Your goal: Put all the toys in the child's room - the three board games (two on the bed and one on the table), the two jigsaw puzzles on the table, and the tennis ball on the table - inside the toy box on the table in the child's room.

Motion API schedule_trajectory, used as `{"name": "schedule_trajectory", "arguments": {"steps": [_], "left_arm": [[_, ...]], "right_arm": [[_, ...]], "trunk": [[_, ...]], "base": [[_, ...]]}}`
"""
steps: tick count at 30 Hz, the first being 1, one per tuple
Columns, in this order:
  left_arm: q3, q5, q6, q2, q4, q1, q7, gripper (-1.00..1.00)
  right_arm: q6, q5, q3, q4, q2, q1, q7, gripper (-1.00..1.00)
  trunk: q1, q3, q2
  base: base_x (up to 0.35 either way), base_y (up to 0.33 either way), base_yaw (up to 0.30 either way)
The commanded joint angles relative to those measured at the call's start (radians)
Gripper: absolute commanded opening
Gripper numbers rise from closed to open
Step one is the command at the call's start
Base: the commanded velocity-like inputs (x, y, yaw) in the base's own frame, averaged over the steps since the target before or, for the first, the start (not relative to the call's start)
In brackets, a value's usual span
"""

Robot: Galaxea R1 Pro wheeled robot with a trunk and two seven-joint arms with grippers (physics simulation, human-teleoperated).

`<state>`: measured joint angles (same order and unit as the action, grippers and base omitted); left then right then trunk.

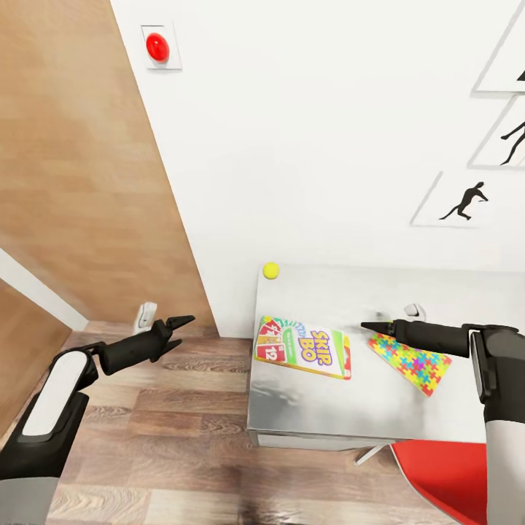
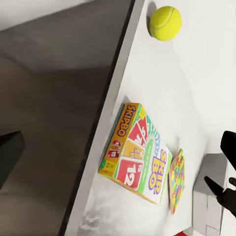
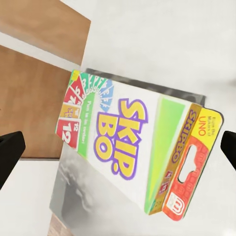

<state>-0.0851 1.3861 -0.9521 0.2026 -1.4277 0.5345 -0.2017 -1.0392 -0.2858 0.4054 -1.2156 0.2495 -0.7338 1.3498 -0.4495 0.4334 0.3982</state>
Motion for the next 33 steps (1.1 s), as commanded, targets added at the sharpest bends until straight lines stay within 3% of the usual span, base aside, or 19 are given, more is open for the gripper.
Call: {"name": "schedule_trajectory", "arguments": {"steps": [1, 11, 22, 33], "left_arm": [[0.0, 0.004, -0.003, -0.001, 0.014, 0.002, -0.01, 1.0], [0.0, -0.053, -0.002, -0.008, 0.073, 0.007, 0.008, 1.0], [0.001, -0.067, -0.001, -0.01, 0.087, 0.008, 0.018, 1.0], [0.001, -0.072, 0.0, -0.013, 0.093, 0.009, 0.021, 1.0]], "right_arm": [[-0.008, -0.01, 0.001, 0.0, 0.0, -0.001, 0.009, 1.0], [-0.008, -0.008, -0.006, -0.008, 0.0, 0.005, 0.009, 1.0], [-0.008, -0.003, -0.06, -0.023, -0.002, 0.012, 0.012, 1.0], [-0.008, -0.009, -0.093, 0.056, -0.043, -0.001, 0.005, 1.0]], "trunk": [[-0.001, 0.002, 0.002], [-0.001, 0.002, 0.002], [-0.001, 0.002, 0.002], [-0.001, 0.002, 0.002]], "base": [[0.005, 0.0, 0.0], [0.002, 0.0, 0.0], [0.0, 0.0, 0.0], [0.0, 0.0, 0.0]]}}
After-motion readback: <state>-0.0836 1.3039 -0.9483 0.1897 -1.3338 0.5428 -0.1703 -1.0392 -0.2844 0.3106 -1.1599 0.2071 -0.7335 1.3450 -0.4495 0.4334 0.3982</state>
